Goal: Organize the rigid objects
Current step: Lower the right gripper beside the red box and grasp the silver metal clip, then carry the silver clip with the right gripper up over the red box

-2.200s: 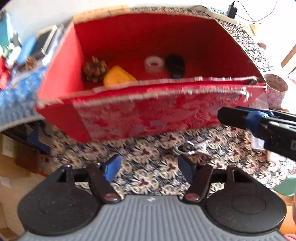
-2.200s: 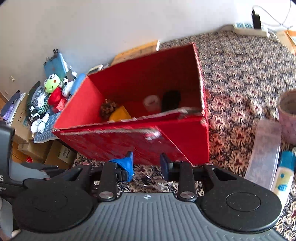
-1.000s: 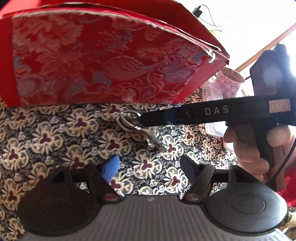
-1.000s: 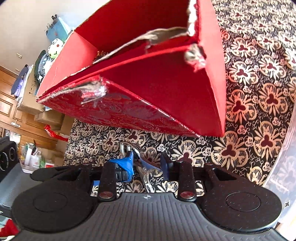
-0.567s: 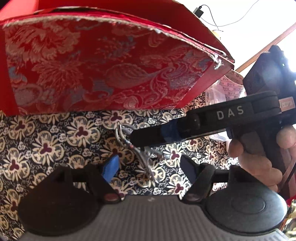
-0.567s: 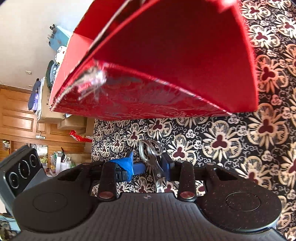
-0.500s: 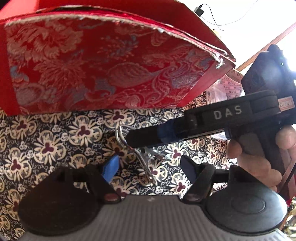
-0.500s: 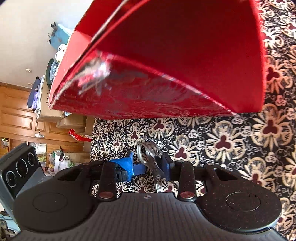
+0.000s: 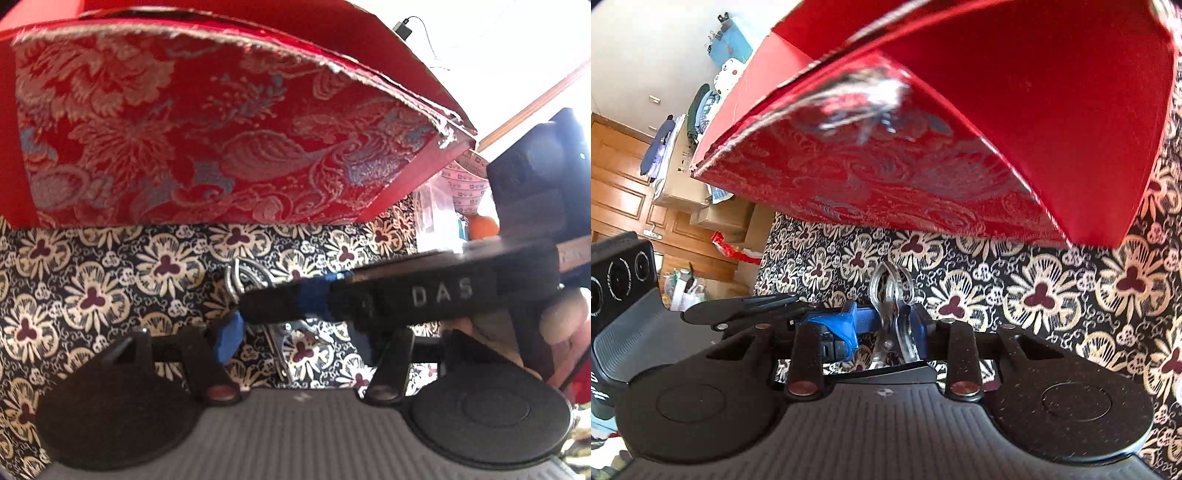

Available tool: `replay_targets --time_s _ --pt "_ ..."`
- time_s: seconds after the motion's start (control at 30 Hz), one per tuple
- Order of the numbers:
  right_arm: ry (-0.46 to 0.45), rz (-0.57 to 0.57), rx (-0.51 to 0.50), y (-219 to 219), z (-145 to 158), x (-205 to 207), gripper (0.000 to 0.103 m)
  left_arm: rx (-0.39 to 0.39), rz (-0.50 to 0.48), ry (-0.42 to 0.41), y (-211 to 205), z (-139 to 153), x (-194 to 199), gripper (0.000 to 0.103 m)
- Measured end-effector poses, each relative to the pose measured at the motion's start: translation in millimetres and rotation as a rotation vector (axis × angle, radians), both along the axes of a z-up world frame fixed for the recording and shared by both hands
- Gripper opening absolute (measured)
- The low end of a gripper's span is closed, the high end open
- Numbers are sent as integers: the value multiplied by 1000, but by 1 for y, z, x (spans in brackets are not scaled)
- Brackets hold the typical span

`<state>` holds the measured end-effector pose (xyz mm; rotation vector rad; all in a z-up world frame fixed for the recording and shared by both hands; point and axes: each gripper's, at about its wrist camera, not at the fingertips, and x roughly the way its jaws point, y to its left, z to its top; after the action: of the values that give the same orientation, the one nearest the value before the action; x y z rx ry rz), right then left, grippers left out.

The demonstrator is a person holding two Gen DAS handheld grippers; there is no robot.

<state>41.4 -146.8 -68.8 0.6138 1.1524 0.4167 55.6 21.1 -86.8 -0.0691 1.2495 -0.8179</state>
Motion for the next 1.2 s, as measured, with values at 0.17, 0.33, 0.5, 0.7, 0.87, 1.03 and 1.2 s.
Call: replay_targets --time_s 0.17,0.33,0.5,0.7,0.87,1.03,1.2 --pt "11 -65 17 -2 -5 -1 10 3 6 -27 -7 1 0 56" --pt "4 -84 -28 -2 1 -4 7 51 2 -65 -15 2 -6 34" --pt "20 -135 -31 -8 2 -8 7 60 17 -52 -12 -3 -2 18" --pt "-49 -128 -144 14 12 -8 11 69 0 -89 -10 1 -8 26" --pt "-48 -122 -206 24 15 -3 8 58 3 -113 -14 -1 -14 27" --pt "-38 -158 -182 18 13 -7 6 23 45 -72 -1 -2 -9 19" --pt "-33 -184 -153 11 20 -18 6 20 30 -86 2 7 -11 9"
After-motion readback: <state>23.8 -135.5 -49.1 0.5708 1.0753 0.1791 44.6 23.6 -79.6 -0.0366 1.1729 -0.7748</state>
